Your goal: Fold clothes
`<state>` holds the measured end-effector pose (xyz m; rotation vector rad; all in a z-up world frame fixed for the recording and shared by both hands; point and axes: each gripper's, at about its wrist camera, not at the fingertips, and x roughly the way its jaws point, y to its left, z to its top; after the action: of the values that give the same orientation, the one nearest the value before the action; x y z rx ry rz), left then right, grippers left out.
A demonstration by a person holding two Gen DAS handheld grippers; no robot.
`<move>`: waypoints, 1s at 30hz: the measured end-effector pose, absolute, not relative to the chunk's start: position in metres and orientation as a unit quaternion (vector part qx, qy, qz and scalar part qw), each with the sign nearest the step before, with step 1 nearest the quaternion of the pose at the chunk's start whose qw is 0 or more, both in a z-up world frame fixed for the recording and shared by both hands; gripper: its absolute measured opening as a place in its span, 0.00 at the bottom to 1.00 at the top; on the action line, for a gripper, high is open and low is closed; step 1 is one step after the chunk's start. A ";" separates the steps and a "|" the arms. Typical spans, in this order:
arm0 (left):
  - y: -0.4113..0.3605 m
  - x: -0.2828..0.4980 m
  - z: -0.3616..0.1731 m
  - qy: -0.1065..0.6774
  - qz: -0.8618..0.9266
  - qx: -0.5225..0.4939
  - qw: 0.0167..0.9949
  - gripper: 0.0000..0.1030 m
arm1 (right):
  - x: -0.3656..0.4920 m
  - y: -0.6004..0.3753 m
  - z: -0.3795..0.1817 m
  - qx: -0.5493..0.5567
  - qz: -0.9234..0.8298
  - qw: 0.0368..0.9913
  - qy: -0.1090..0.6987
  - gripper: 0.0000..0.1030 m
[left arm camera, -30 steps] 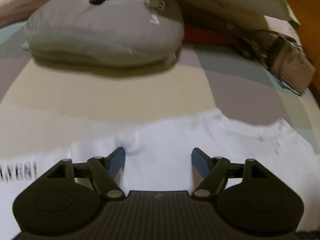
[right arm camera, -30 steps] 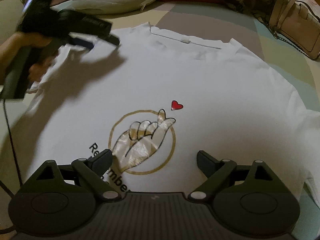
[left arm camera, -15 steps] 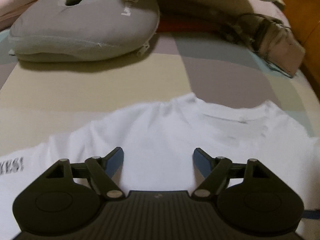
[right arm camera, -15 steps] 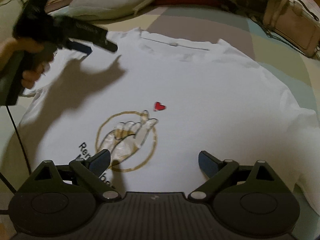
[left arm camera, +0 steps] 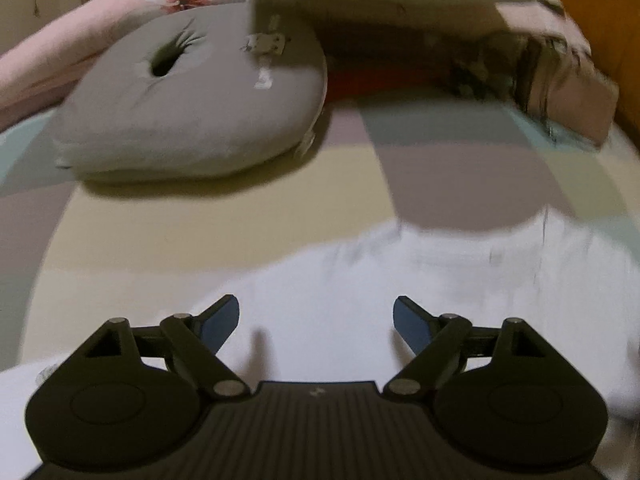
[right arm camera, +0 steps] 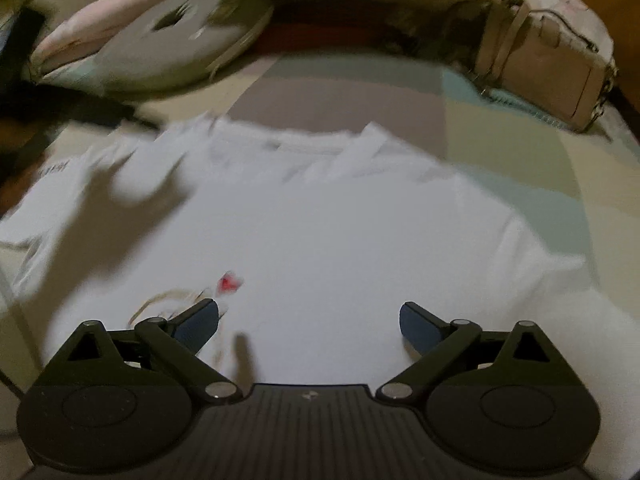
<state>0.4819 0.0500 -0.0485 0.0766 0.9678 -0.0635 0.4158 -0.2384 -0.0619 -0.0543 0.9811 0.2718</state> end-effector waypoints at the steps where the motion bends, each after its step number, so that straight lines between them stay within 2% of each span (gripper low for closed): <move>1: 0.051 0.471 -0.046 0.467 -0.032 0.047 0.882 0.82 | 0.425 -0.241 -0.061 -0.027 0.129 0.876 0.464 0.97; 5: 0.058 0.434 -0.041 0.476 -0.026 0.077 0.876 0.82 | 0.461 -0.244 -0.064 -0.038 0.135 0.884 0.446 0.98; 9: 0.072 0.412 -0.044 0.496 -0.012 0.049 0.867 0.82 | 0.499 -0.237 -0.079 -0.041 0.146 0.884 0.442 1.00; 15: 0.088 0.394 -0.054 0.504 0.006 0.045 0.863 0.82 | 0.537 -0.223 -0.106 -0.032 0.144 0.890 0.431 1.00; 19: 0.099 0.392 -0.057 0.502 0.016 0.043 0.864 0.82 | 0.554 -0.217 -0.104 -0.046 0.142 0.893 0.425 1.00; 23: 0.095 0.386 -0.047 0.483 -0.015 0.065 0.873 0.82 | 0.540 -0.216 -0.087 -0.065 0.161 0.887 0.428 1.00; 30: 0.066 0.358 -0.049 0.459 -0.129 0.134 0.869 0.82 | 0.441 -0.223 -0.068 -0.082 0.213 0.865 0.447 1.00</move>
<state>0.3581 0.0657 -0.0487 0.2813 0.9606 -0.2703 0.4412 -0.2226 -0.0682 -0.1713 0.9371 0.4460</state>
